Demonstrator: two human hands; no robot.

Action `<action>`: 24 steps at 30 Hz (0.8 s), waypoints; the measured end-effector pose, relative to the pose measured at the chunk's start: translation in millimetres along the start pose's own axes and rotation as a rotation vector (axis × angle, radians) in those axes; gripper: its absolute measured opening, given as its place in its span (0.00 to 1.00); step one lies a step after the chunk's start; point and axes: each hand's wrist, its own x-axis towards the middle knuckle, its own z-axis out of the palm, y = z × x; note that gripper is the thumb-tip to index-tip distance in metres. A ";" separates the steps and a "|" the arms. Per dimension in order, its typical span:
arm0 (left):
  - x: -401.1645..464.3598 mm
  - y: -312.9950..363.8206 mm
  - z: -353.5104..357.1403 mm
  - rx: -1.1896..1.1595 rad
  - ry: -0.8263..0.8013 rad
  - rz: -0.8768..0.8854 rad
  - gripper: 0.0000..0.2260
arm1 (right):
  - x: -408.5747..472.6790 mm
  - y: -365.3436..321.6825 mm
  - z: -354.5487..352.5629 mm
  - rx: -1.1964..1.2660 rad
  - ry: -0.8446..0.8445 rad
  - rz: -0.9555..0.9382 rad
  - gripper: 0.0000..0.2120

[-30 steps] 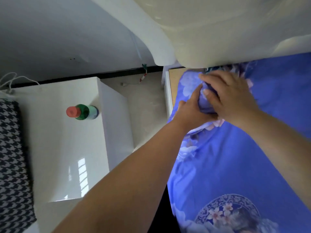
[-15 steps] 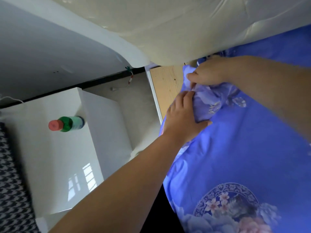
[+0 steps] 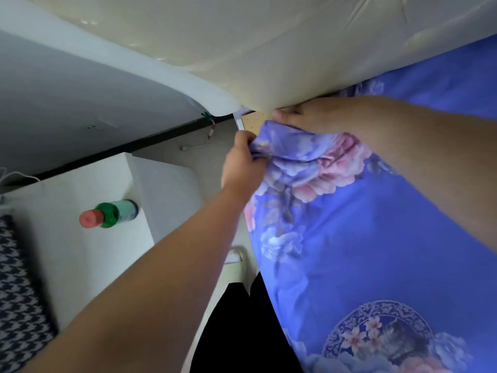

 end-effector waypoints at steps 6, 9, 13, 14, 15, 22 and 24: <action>37.3 -28.8 5.7 -0.152 -0.058 -0.149 0.13 | -2.1 0.0 28.5 -0.224 0.341 -0.136 0.35; 41.5 -35.4 2.3 -0.139 -0.060 -0.269 0.14 | -15.5 7.7 54.9 -0.279 0.471 -0.142 0.31; 31.6 -24.8 -2.5 0.186 -0.023 -0.269 0.24 | -37.8 6.9 94.0 -0.193 0.651 0.094 0.27; 23.7 -22.6 -1.7 0.449 0.073 -0.117 0.27 | -41.4 6.0 100.6 -0.131 0.668 0.197 0.28; 17.8 -22.2 0.6 0.662 0.169 0.114 0.31 | -42.6 3.7 103.0 -0.067 0.637 0.299 0.30; 28.5 -1.9 14.5 0.963 -0.371 0.521 0.26 | -21.6 -31.0 91.7 0.125 0.456 -0.022 0.23; 37.4 -1.3 15.5 0.822 -0.379 0.448 0.28 | -24.5 -29.6 93.2 0.150 0.636 -0.032 0.21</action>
